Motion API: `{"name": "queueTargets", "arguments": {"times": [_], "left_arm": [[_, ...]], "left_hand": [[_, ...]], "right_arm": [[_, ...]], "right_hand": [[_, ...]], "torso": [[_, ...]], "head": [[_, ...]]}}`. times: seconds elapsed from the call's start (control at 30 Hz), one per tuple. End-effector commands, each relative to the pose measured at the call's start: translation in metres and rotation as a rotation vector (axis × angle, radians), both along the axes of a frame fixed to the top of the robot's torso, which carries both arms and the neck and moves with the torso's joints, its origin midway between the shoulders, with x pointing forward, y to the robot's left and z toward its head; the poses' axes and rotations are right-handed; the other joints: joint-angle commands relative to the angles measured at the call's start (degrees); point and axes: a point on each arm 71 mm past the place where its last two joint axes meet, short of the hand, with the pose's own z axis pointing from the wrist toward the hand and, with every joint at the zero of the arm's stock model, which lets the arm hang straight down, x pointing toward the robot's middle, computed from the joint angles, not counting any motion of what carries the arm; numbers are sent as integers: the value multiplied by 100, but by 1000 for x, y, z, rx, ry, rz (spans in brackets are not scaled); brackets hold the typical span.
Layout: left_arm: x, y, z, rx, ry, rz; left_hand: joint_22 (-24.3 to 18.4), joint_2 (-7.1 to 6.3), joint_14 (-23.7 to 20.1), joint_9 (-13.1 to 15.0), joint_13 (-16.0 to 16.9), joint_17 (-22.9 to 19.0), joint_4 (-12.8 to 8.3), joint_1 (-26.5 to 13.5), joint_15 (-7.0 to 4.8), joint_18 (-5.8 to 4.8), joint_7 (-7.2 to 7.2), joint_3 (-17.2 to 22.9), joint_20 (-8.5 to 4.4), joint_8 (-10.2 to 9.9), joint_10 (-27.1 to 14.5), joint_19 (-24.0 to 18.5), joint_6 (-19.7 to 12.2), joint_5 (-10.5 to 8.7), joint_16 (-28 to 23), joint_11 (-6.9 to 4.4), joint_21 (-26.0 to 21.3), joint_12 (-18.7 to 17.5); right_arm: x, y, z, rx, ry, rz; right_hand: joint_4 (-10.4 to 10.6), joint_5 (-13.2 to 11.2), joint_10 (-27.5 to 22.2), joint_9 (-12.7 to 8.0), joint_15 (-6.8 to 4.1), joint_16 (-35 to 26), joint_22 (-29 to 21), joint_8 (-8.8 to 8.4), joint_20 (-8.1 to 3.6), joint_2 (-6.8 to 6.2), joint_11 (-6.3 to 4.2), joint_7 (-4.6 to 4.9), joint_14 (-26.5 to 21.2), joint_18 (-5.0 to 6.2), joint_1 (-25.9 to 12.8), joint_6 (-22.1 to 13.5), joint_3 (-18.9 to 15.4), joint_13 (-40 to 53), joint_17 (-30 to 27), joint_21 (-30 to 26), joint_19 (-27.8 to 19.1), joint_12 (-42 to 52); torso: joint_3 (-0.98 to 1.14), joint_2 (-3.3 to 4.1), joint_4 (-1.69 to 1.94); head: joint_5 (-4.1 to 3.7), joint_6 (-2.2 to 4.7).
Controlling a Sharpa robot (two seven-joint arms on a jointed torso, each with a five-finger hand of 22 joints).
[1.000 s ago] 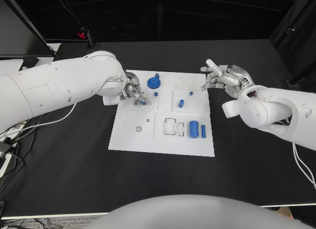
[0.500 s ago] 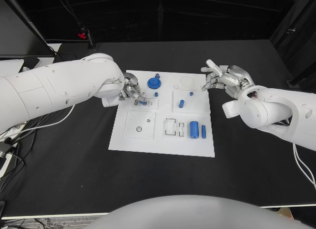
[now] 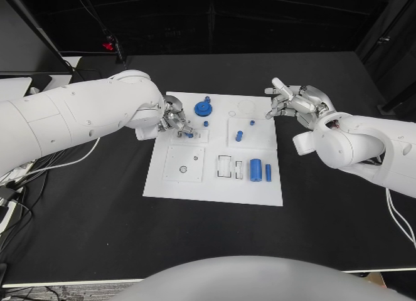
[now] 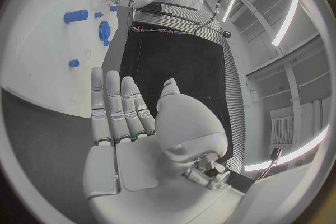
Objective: Assemble the parts on the task board
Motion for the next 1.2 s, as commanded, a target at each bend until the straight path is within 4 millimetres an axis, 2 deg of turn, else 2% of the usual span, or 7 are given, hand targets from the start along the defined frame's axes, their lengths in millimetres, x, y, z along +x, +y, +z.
{"name": "queueTargets", "arguments": {"times": [0.03,0.37,0.67,0.93,1.07,1.2], "left_arm": [[-2,0,-5,25,28,-13],[-3,0,-7,42,45,-14],[-4,-1,-8,54,57,-18],[-5,-1,-9,59,65,-22],[-5,-1,-10,61,69,-24],[-5,-1,-10,61,70,-25]], "left_hand": [[1509,136,610,-11,1491,1510,-368,186,22,-38,-82,426,40,20,620,599,49,10,5,-17,18,-14],[1509,114,610,-14,1491,1510,-348,144,26,-38,-69,443,37,9,620,599,33,-34,5,-8,18,-14],[1509,95,610,-62,1491,1510,-339,-80,53,-38,-34,449,32,-76,620,599,-53,-105,5,27,18,-14],[1509,20,610,-224,1491,1510,-342,-508,79,-38,-17,291,20,-226,620,599,-97,-389,5,45,18,-14],[1509,-28,610,-300,1491,1510,-339,-782,80,-38,-20,130,18,-278,620,599,-87,-610,5,46,18,-14],[1509,-62,610,-349,1491,1510,-339,-932,80,-38,-18,26,17,-313,620,599,-95,-707,5,46,18,-14]], "right_arm": [[0,1,2,6,-11,9],[0,1,2,6,-11,9],[0,1,2,6,-11,9],[0,0,2,9,-9,7],[0,0,2,9,-9,6],[0,0,2,9,-9,6]], "right_hand": [[5,17,-50,-1,-10,22,-8,21,28,21,-1,136,-38,54,16,-26,2,-6,-5,-35,9,22],[5,17,-50,-1,-10,22,-8,21,28,21,-1,136,-38,54,16,-26,2,-6,-5,-35,9,22],[5,17,-50,-1,-10,22,-8,21,28,21,-1,136,-38,54,16,-26,2,-6,-5,-35,9,22],[5,17,-50,-1,-10,22,-8,21,28,21,-1,136,-38,54,16,-26,2,-6,-5,-35,9,22],[5,17,-50,-1,-10,22,-8,21,28,21,-1,136,-38,54,16,-26,2,-6,-5,-35,9,22],[5,17,-50,-1,-9,23,-8,22,28,21,0,136,-38,54,16,-26,2,-7,-6,-35,9,23]], "torso": [[1,1,-2],[-2,0,-3],[1,-2,-1],[0,-1,3],[1,-1,-1],[-1,0,-3]], "head": [[-8,-11],[-4,-11],[-7,-16],[-17,-20],[-13,-24],[-11,-23]]}}
